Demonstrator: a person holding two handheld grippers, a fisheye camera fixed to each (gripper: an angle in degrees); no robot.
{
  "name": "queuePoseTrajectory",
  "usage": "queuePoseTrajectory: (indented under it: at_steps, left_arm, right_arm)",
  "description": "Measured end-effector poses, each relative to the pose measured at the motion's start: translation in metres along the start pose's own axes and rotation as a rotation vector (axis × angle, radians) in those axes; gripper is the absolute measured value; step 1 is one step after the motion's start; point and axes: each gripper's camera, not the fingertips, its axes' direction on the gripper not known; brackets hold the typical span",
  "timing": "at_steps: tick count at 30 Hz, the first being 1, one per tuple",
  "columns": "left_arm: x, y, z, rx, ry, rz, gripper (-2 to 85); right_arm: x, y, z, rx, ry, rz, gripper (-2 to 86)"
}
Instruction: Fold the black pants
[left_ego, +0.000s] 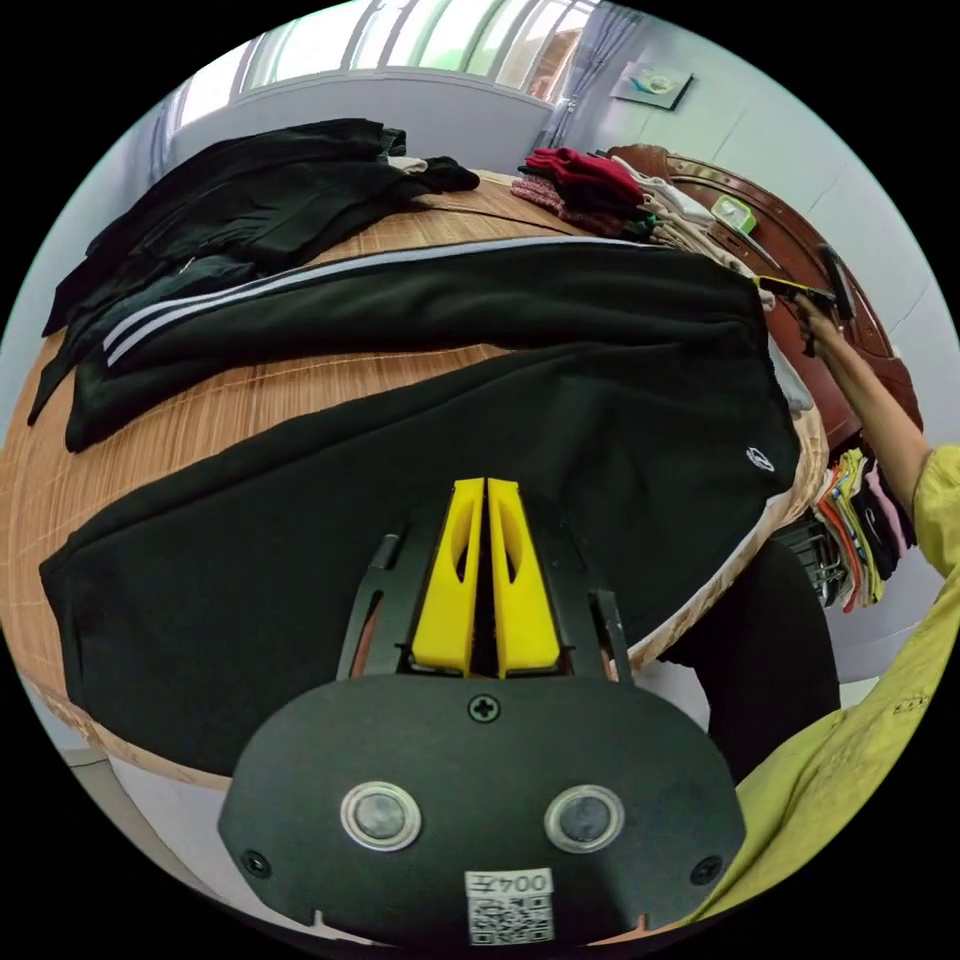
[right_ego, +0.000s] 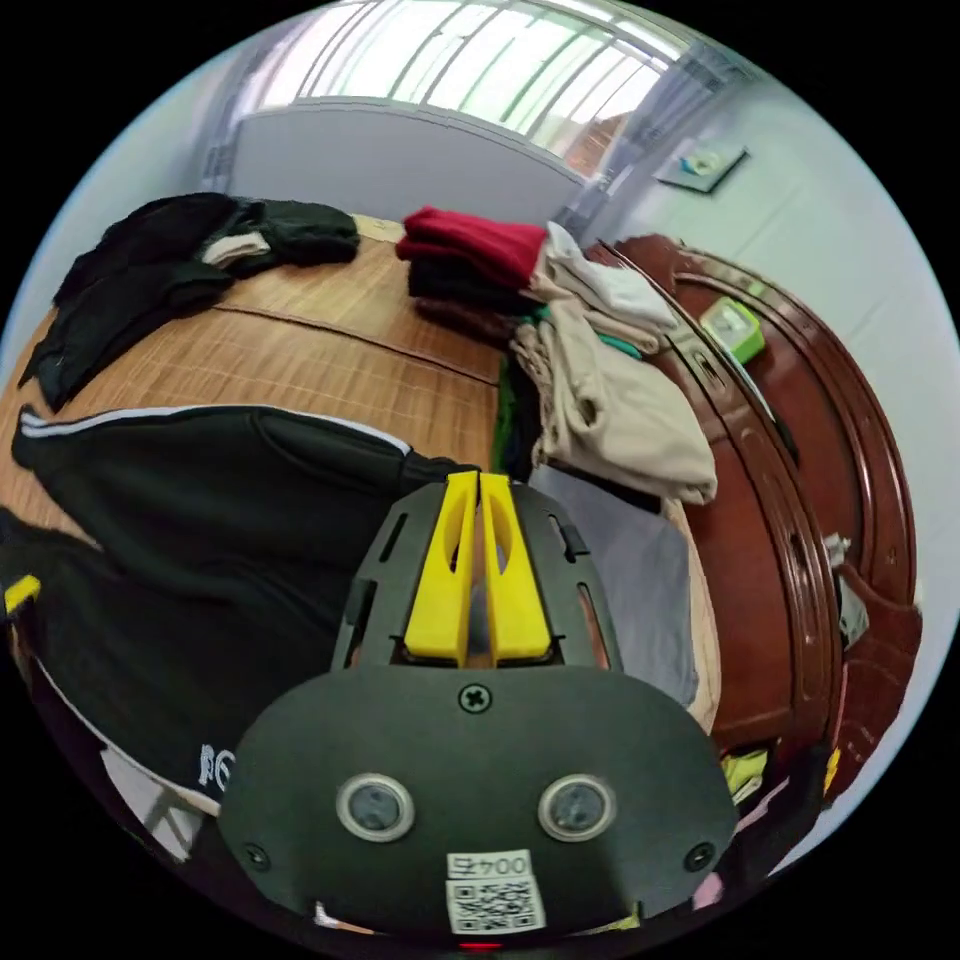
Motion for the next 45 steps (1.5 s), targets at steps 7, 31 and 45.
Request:
queuePoseTrajectory:
  at_steps: [7, 31, 45]
  left_arm:
    - [0.004, 0.005, 0.003, 0.017, 0.043, 0.003, 0.7]
    - [0.02, -0.01, -0.026, 0.079, 0.21, 0.022, 9.7]
    - [-0.047, -0.128, -0.02, -0.246, -0.371, 0.449, 13.1]
  right_arm:
    - [0.015, -0.014, 0.11, -0.297, 0.091, 0.191, 0.2]
    - [-0.195, 0.181, -0.016, -0.443, -0.334, -0.35, 9.9]
    - [-0.202, 0.133, 0.022, -0.7, -0.385, -0.508, 9.9]
